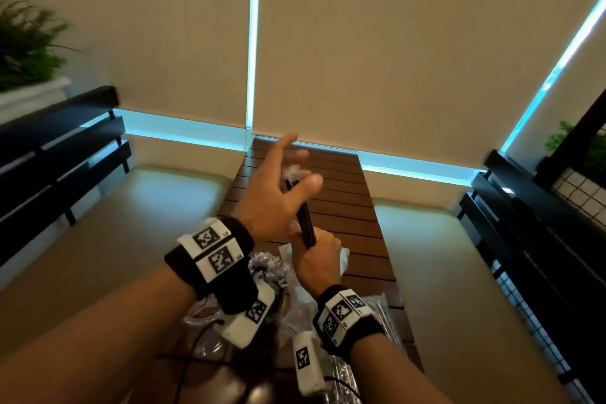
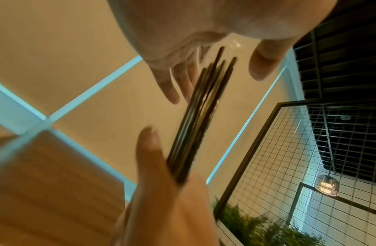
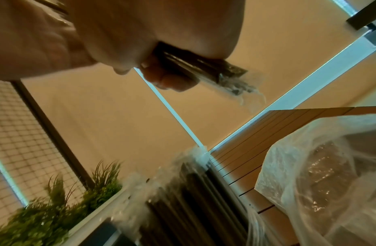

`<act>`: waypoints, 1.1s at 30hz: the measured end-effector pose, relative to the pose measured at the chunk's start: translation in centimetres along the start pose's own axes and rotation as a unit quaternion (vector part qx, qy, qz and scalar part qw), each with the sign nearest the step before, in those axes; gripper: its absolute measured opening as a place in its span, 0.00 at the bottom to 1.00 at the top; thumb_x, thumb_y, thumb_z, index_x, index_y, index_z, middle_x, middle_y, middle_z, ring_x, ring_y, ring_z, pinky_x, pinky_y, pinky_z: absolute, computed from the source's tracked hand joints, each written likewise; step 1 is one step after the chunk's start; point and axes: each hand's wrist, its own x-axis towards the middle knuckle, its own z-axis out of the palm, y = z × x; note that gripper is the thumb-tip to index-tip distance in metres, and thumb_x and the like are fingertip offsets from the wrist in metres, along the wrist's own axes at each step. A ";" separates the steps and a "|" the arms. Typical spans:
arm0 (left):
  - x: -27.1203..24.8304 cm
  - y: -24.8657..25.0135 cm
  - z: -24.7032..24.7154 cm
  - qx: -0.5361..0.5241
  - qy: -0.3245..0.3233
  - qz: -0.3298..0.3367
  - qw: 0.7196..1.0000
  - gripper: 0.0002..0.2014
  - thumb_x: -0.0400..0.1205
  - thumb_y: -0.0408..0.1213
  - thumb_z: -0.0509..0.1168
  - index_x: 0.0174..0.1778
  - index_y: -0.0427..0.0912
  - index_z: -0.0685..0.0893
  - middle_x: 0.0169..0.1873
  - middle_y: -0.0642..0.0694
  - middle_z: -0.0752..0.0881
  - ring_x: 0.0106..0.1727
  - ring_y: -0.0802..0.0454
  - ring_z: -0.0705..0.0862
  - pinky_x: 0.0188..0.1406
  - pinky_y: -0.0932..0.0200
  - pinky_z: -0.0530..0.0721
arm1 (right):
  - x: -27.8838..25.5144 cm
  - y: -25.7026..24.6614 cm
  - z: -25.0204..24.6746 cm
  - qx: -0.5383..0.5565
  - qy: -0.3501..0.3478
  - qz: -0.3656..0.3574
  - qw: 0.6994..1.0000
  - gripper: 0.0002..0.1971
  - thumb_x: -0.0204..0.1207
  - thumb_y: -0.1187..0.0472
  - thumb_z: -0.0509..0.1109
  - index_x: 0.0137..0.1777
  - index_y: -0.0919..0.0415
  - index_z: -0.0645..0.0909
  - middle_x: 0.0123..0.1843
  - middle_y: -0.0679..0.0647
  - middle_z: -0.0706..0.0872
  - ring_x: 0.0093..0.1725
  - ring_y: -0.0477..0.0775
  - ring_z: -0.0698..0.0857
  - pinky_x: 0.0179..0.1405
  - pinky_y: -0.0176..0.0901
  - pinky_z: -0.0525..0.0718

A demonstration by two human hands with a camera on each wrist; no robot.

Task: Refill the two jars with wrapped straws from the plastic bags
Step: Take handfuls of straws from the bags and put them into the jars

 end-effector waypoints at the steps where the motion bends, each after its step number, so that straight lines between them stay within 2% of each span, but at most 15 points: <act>1: 0.3 0.6 -1.0 0.032 0.038 0.024 0.998 0.31 0.77 0.52 0.67 0.77 0.57 0.68 0.65 0.59 0.82 0.58 0.66 0.85 0.57 0.64 0.83 | -0.2 -0.5 0.3 0.000 -0.004 -0.009 1.000 0.30 0.82 0.43 0.63 0.22 0.55 0.59 0.19 0.48 0.63 0.20 0.47 0.62 0.20 0.38 0.61; 3: 0.7 1.0 -2.2 0.114 0.066 0.055 0.990 0.21 0.83 0.50 0.63 0.71 0.50 0.78 0.60 0.57 0.85 0.56 0.63 0.85 0.56 0.64 0.84 | -0.3 -1.3 1.2 0.004 -0.017 -0.022 1.000 0.31 0.81 0.42 0.64 0.22 0.54 0.57 0.19 0.47 0.61 0.21 0.47 0.59 0.22 0.40 0.57; 4: 0.7 0.9 -2.5 0.178 0.042 0.058 0.981 0.19 0.85 0.52 0.58 0.65 0.46 0.83 0.56 0.54 0.87 0.54 0.58 0.86 0.56 0.60 0.84 | -0.3 -1.7 1.7 0.011 -0.021 -0.021 0.999 0.31 0.80 0.41 0.64 0.22 0.55 0.57 0.19 0.48 0.62 0.22 0.46 0.59 0.22 0.41 0.57; 6: -0.1 0.0 -2.6 0.295 -0.038 0.050 0.953 0.27 0.85 0.56 0.48 0.52 0.41 0.87 0.45 0.48 0.90 0.47 0.50 0.87 0.52 0.48 0.84 | -0.3 -2.4 2.7 0.048 -0.021 -0.004 0.999 0.30 0.74 0.39 0.64 0.19 0.55 0.59 0.18 0.48 0.65 0.22 0.46 0.60 0.22 0.42 0.59; 7: -0.5 -0.5 -2.8 0.312 -0.054 0.048 0.947 0.27 0.86 0.56 0.49 0.49 0.40 0.88 0.43 0.47 0.91 0.45 0.50 0.87 0.50 0.48 0.84 | -0.5 -2.6 3.1 0.066 -0.023 0.006 0.998 0.27 0.71 0.41 0.63 0.17 0.55 0.61 0.17 0.47 0.66 0.21 0.45 0.60 0.20 0.41 0.60; 10: -1.4 -0.7 -3.9 0.253 0.026 0.091 0.963 0.14 0.87 0.46 0.60 0.59 0.44 0.87 0.50 0.52 0.90 0.49 0.59 0.85 0.51 0.70 0.80 | -1.1 -2.7 3.5 0.096 -0.033 0.003 0.995 0.29 0.76 0.48 0.69 0.16 0.53 0.62 0.16 0.45 0.64 0.17 0.45 0.62 0.17 0.32 0.58; 11: -1.7 -0.5 -4.2 0.249 0.042 0.114 0.961 0.13 0.86 0.45 0.62 0.61 0.45 0.86 0.52 0.53 0.89 0.50 0.60 0.84 0.51 0.72 0.79 | -1.1 -2.7 3.5 0.097 -0.028 0.000 0.995 0.30 0.79 0.53 0.70 0.17 0.53 0.61 0.15 0.45 0.64 0.16 0.45 0.63 0.16 0.31 0.58; 15: -2.6 -0.3 -4.2 0.396 -0.011 0.108 0.912 0.16 0.82 0.55 0.65 0.59 0.51 0.77 0.47 0.53 0.84 0.44 0.54 0.83 0.41 0.56 0.83 | -0.5 -3.6 4.0 0.127 -0.044 0.000 0.991 0.26 0.76 0.68 0.67 0.18 0.57 0.63 0.17 0.47 0.67 0.17 0.45 0.63 0.17 0.31 0.59; 19: -1.4 -0.1 -5.8 0.375 -0.003 0.024 0.927 0.17 0.76 0.55 0.73 0.40 0.49 0.75 0.30 0.54 0.79 0.31 0.57 0.77 0.30 0.65 0.73 | -0.7 -4.5 4.3 0.178 -0.075 0.006 0.981 0.27 0.79 0.59 0.69 0.19 0.55 0.63 0.19 0.47 0.66 0.21 0.45 0.62 0.19 0.35 0.61; 21: -1.2 0.1 -6.1 0.318 0.018 -0.012 0.948 0.17 0.74 0.53 0.76 0.36 0.48 0.77 0.29 0.52 0.82 0.28 0.58 0.81 0.28 0.67 0.77 | -0.5 -5.0 4.4 0.175 -0.075 -0.006 0.982 0.27 0.80 0.58 0.68 0.20 0.53 0.63 0.19 0.45 0.66 0.22 0.44 0.61 0.20 0.35 0.61; 24: -1.0 0.8 -6.2 0.321 0.054 0.011 0.945 0.14 0.75 0.46 0.76 0.35 0.48 0.77 0.29 0.52 0.83 0.30 0.60 0.80 0.30 0.70 0.74 | 0.4 -6.0 4.6 0.164 -0.093 -0.026 0.982 0.25 0.80 0.56 0.68 0.21 0.51 0.65 0.20 0.44 0.69 0.23 0.45 0.64 0.23 0.40 0.64; 27: -0.5 1.2 -7.0 0.353 0.044 0.043 0.934 0.11 0.76 0.40 0.73 0.35 0.48 0.76 0.29 0.53 0.80 0.31 0.58 0.75 0.31 0.71 0.68 | 1.0 -6.1 4.7 0.160 -0.149 -0.049 0.975 0.22 0.78 0.54 0.72 0.24 0.50 0.68 0.21 0.43 0.72 0.23 0.43 0.69 0.25 0.37 0.68; 29: -0.3 0.8 -7.7 0.368 0.033 0.042 0.928 0.11 0.77 0.39 0.72 0.34 0.49 0.75 0.27 0.55 0.78 0.30 0.58 0.75 0.31 0.69 0.69 | 1.1 -5.3 4.8 0.119 -0.199 -0.071 0.970 0.14 0.72 0.46 0.76 0.34 0.49 0.75 0.31 0.41 0.81 0.32 0.41 0.78 0.35 0.37 0.78; 30: -0.3 0.5 -8.2 0.372 0.031 0.038 0.927 0.12 0.77 0.39 0.72 0.34 0.49 0.75 0.26 0.56 0.77 0.29 0.59 0.75 0.31 0.68 0.71 | 1.1 -4.3 5.0 0.072 -0.212 -0.067 0.972 0.15 0.67 0.40 0.76 0.44 0.47 0.78 0.42 0.40 0.84 0.43 0.41 0.82 0.46 0.42 0.82; 33: -0.5 -1.0 -9.2 0.358 0.041 0.013 0.933 0.11 0.77 0.39 0.72 0.33 0.48 0.76 0.25 0.55 0.79 0.28 0.59 0.79 0.33 0.59 0.82 | 0.1 -0.3 5.5 -0.088 -0.266 -0.015 0.960 0.44 0.56 0.30 0.77 0.73 0.40 0.67 0.72 0.46 0.73 0.70 0.50 0.74 0.68 0.55 0.77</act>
